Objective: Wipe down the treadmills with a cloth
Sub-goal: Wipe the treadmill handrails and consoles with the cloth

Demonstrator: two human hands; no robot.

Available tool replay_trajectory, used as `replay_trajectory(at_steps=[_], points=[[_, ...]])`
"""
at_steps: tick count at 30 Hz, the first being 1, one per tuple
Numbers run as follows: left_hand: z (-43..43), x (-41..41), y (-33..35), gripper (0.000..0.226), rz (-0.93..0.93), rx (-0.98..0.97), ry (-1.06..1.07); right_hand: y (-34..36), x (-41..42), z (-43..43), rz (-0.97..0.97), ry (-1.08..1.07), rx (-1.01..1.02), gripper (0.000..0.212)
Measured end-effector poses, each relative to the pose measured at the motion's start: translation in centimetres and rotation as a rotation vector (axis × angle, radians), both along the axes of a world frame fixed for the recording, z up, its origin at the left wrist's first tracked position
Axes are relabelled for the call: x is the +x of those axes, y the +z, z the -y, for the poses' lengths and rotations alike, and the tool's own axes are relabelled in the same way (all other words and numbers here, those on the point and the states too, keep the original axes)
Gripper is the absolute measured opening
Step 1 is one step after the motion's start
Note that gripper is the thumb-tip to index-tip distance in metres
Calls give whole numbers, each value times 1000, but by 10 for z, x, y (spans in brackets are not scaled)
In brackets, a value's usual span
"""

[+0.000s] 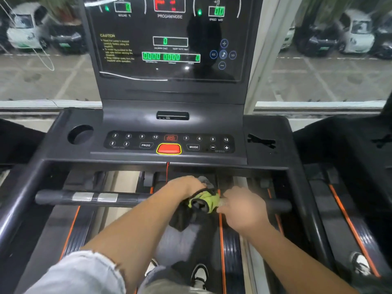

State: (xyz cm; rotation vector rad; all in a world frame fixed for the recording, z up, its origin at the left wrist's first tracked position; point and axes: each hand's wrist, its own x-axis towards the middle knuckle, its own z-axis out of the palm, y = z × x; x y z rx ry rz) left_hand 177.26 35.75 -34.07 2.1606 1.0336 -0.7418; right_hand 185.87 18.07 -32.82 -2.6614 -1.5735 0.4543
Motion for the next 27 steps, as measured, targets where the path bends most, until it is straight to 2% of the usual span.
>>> replay_trajectory(at_steps=[1,3,5,7,10,13,15,17,19,20,22,25,27], points=[[2,-4,-3,55,12,36,28,1,-1,0,4,1,5,35],[22,-23,-7,54,156,248,87,3,-2,1,16,-8,8,31],[53,-57,-16,45,402,521,31,5,-6,3,18,-7,-7,26],[72,-84,-25,52,597,661,-100,6,-6,2,15,3,-36,27],[65,-88,-37,70,541,705,-193,6,-2,-3,20,27,-67,40],[52,-70,-28,69,367,718,-271,5,-3,-2,44,34,-74,35],[41,-57,-20,63,328,593,-194,2,-4,2,55,36,-33,31],[30,-43,-15,61,269,386,-54,2,0,3,21,26,-1,39],[25,-34,-13,62,255,300,-3,6,9,7,-70,-5,3,46],[27,-35,-14,60,269,327,-4,9,16,11,-104,-16,-11,51],[42,-51,-17,54,365,503,-31,15,31,22,-82,-22,-64,50],[77,-86,-30,57,477,682,-188,13,44,38,-21,-12,-84,17],[91,-89,-36,76,498,719,-265,10,47,41,17,6,-60,11]])
